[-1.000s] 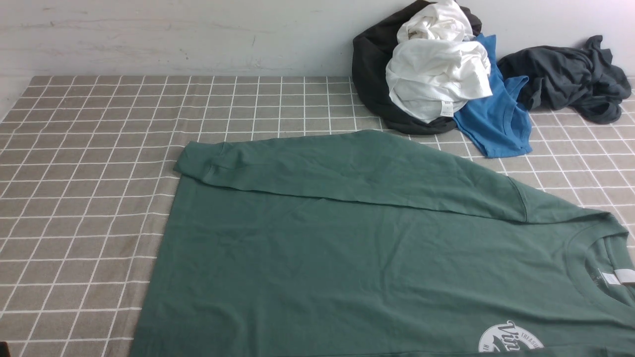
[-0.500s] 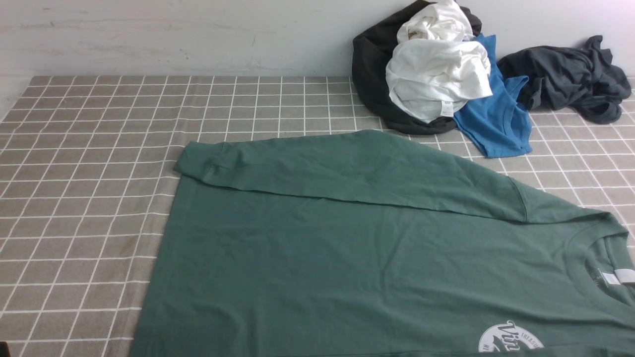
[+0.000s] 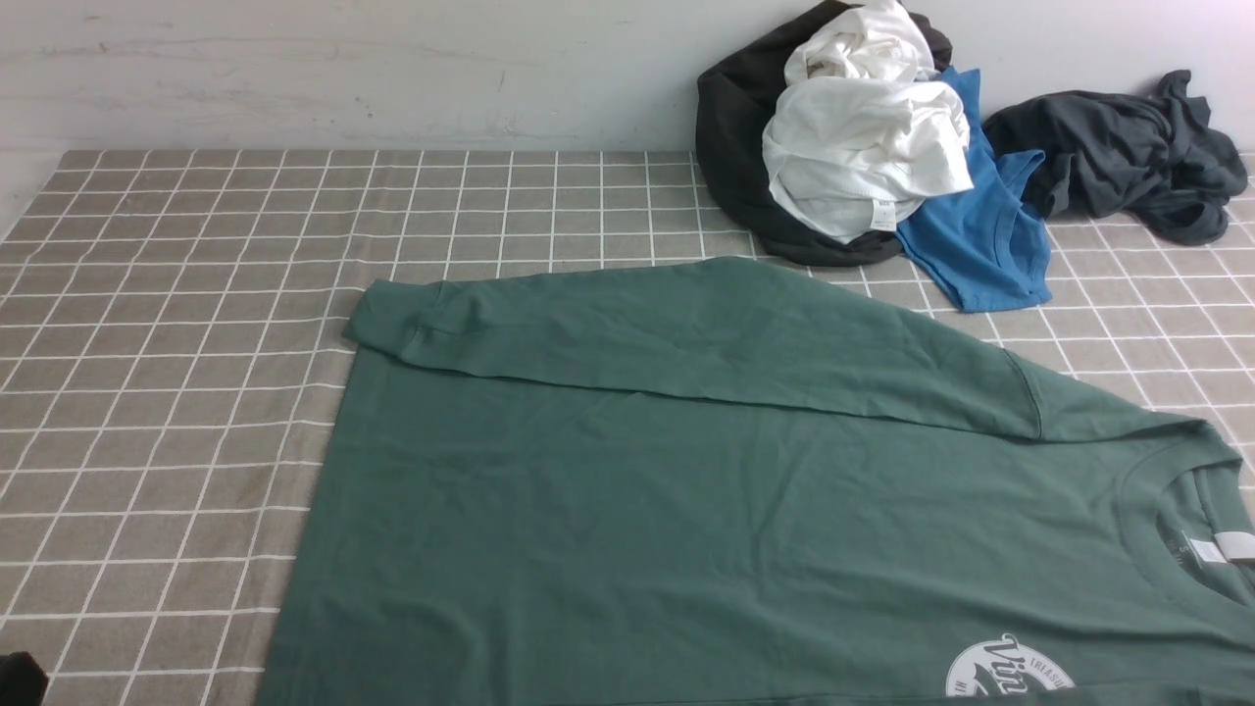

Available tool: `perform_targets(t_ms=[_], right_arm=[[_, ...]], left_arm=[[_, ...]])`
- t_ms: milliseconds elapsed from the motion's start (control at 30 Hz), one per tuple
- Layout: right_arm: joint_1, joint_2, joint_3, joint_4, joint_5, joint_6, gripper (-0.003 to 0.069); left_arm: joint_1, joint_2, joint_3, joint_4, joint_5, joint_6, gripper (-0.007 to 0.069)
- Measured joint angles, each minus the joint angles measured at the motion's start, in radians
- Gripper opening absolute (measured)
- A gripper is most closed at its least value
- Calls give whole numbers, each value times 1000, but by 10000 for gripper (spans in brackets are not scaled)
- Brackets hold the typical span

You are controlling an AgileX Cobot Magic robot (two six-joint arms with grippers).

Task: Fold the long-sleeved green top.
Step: Use the left arm to clamp the cuff closest to it

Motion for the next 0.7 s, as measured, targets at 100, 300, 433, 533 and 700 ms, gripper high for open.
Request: perform_targets(t_ms=[100,300,433,533,700], right_arm=[[0,0,0,74,1,1,-14],[0,0,0,445,7,94,-14],[0,0,1,712,-10,162,-14],[0,0,1,853,-41,175,-14],[0,0,1,852,-80,157,-14]], left_arm=[[0,0,0,-226,-22,-115,-7],[0,0,0,-508,-33,-158,-7],[0,0,0,-553,-41,-125,-7],[0,0,0,-614,-55,-116,-7],[0,0,-16,-624,-21,-47,-7]])
